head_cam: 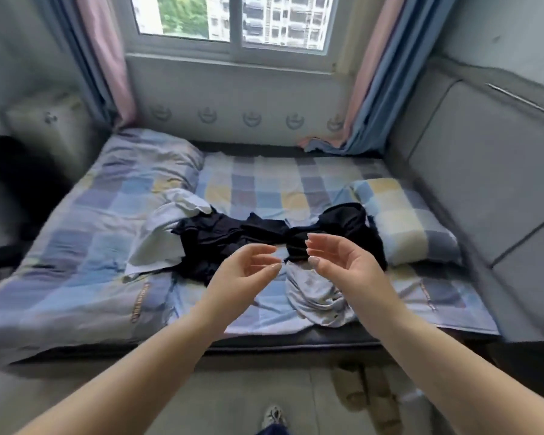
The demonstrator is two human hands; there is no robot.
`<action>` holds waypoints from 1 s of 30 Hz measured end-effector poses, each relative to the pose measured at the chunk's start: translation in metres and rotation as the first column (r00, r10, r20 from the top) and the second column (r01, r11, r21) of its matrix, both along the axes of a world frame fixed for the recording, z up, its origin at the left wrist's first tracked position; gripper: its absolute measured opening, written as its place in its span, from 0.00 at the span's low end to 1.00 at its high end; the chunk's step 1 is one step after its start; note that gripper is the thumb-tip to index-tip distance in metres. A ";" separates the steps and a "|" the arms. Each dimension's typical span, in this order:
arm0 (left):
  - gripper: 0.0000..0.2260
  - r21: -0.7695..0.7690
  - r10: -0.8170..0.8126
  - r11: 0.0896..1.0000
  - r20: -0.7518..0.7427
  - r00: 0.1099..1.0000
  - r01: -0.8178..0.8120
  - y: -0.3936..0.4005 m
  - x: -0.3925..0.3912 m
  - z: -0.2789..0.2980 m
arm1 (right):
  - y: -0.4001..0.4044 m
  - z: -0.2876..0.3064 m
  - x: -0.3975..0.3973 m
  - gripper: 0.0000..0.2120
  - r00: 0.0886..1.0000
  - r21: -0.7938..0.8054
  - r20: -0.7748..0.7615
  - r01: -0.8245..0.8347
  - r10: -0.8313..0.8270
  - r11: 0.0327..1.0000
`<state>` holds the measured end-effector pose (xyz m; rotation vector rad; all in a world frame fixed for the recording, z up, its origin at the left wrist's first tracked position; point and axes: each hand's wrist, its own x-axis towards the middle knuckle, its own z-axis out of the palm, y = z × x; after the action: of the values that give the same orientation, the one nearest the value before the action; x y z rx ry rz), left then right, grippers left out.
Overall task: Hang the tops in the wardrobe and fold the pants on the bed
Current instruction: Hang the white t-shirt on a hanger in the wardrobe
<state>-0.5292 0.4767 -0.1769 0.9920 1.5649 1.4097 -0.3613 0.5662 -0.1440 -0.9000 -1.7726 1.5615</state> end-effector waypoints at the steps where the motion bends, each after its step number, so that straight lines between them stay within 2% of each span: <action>1: 0.09 -0.022 0.045 0.999 -0.006 0.999 -0.046 0.004 -0.010 -0.005 | 0.011 -0.004 -0.011 0.14 1.000 -0.018 -0.001 -0.029 0.029 0.999; 8: 0.10 -0.121 0.290 0.950 0.007 0.957 -0.287 0.042 -0.057 -0.025 | 0.093 -0.023 -0.070 0.14 0.977 -0.081 0.028 -0.210 0.212 0.974; 17: 0.09 -0.188 0.492 0.861 0.072 0.867 -0.473 0.053 -0.090 -0.038 | 0.136 -0.043 -0.128 0.14 0.935 -0.182 0.047 -0.339 0.353 0.923; 24: 0.09 -0.218 0.574 0.811 0.120 0.810 -0.543 0.056 -0.137 -0.055 | 0.159 -0.052 -0.187 0.13 0.913 -0.187 0.101 -0.374 0.396 0.909; 30: 0.09 -0.231 0.558 0.822 0.153 0.815 -0.520 0.067 -0.218 -0.072 | 0.175 -0.064 -0.263 0.13 0.907 -0.142 0.171 -0.363 0.384 0.921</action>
<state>-0.7468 0.5436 -0.2492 0.2638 1.8516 1.6480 -0.6241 0.7415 -0.2078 -0.8192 -2.1156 1.8785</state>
